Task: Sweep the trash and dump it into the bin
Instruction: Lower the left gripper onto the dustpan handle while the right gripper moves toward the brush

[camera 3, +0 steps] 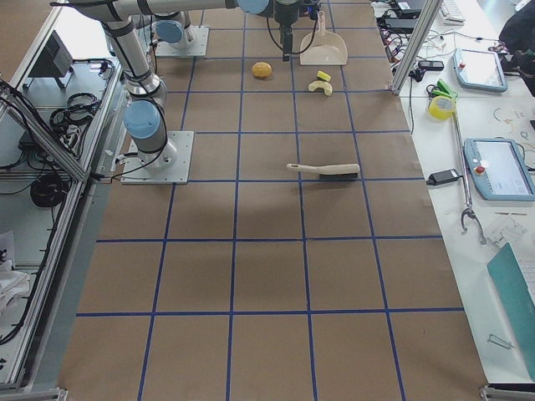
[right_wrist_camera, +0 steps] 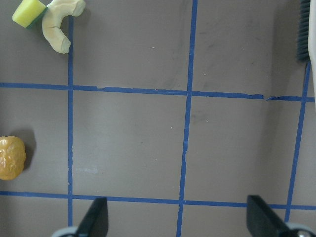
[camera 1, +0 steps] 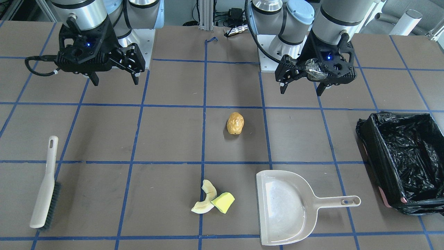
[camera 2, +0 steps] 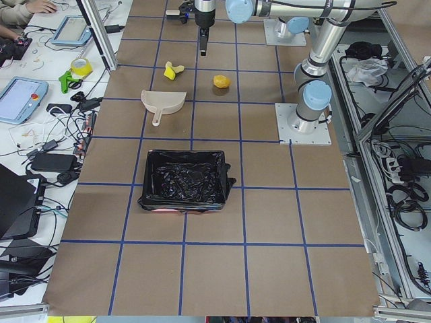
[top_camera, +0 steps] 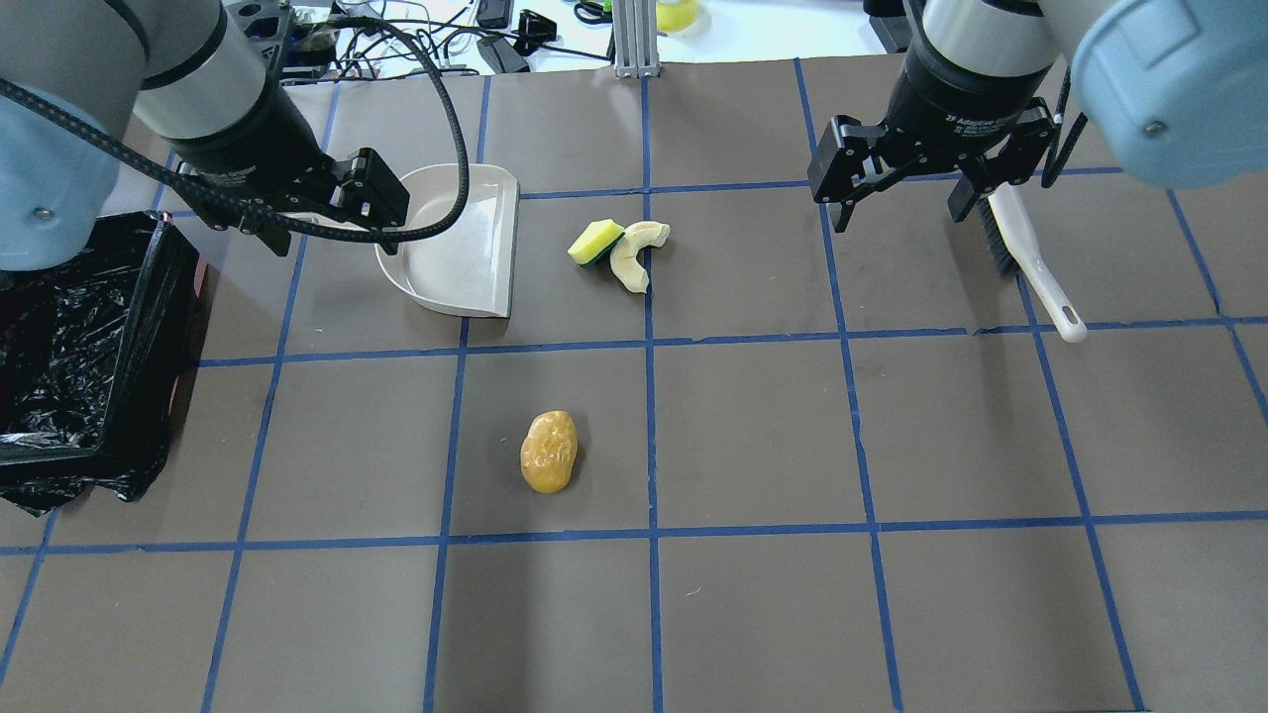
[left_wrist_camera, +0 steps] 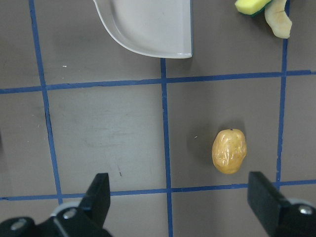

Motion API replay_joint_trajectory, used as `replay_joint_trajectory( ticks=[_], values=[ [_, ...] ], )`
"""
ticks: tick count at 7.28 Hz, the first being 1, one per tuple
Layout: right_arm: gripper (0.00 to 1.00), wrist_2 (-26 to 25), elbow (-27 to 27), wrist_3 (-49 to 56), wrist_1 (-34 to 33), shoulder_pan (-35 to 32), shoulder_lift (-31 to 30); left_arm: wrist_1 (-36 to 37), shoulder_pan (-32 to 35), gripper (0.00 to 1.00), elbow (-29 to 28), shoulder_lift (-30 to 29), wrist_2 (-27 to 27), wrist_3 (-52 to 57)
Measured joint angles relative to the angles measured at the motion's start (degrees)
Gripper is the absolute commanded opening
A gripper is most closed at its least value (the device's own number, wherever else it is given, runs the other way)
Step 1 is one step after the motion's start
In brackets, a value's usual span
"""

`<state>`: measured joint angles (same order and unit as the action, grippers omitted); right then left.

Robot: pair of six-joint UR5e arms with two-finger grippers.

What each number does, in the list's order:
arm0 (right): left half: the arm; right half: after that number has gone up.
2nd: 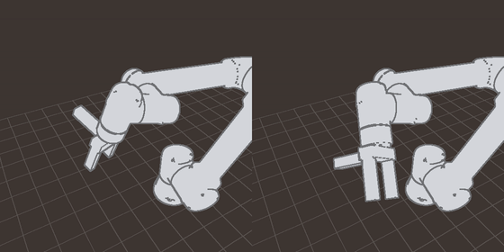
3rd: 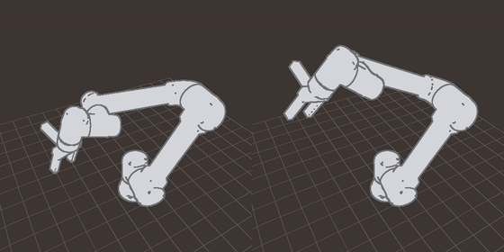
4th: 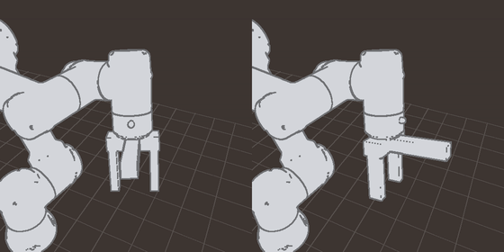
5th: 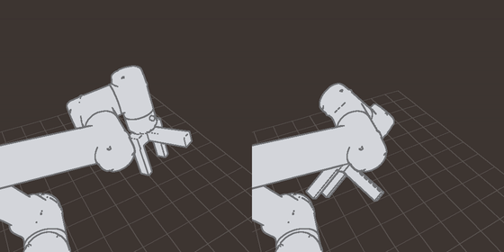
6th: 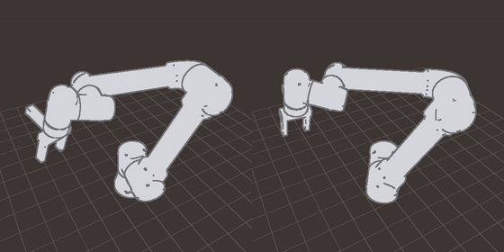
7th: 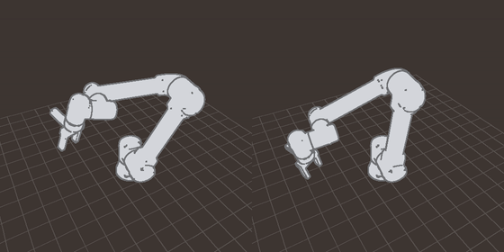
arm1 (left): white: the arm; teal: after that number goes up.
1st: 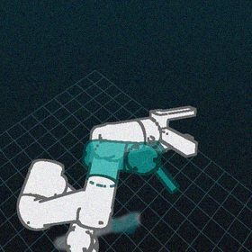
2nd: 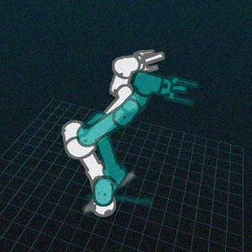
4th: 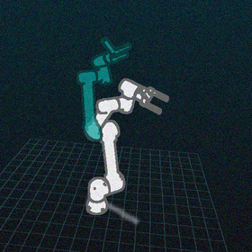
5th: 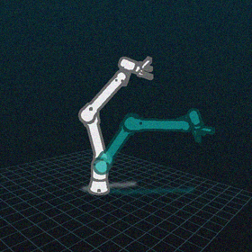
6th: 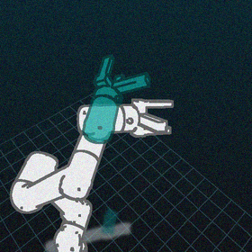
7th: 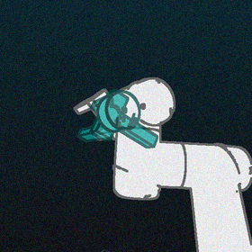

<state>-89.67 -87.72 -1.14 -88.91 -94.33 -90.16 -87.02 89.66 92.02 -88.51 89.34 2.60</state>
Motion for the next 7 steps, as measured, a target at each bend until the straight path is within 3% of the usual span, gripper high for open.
replay_joint_trajectory(
  ticks=[5, 7],
  values=[
    [1.0, -0.34, 0.0, 1.33, -0.4, 0.56, 0.26, 0.02, -1.07, 1.0, -0.95, -1.33, -0.27, -0.05],
    [0.99, -0.07, -0.03, 6.61, -0.84, 5.03, 1.67, 0.42, -1.5, 1.0, -0.8, -1.34, -0.17, -1.24]
  ],
)
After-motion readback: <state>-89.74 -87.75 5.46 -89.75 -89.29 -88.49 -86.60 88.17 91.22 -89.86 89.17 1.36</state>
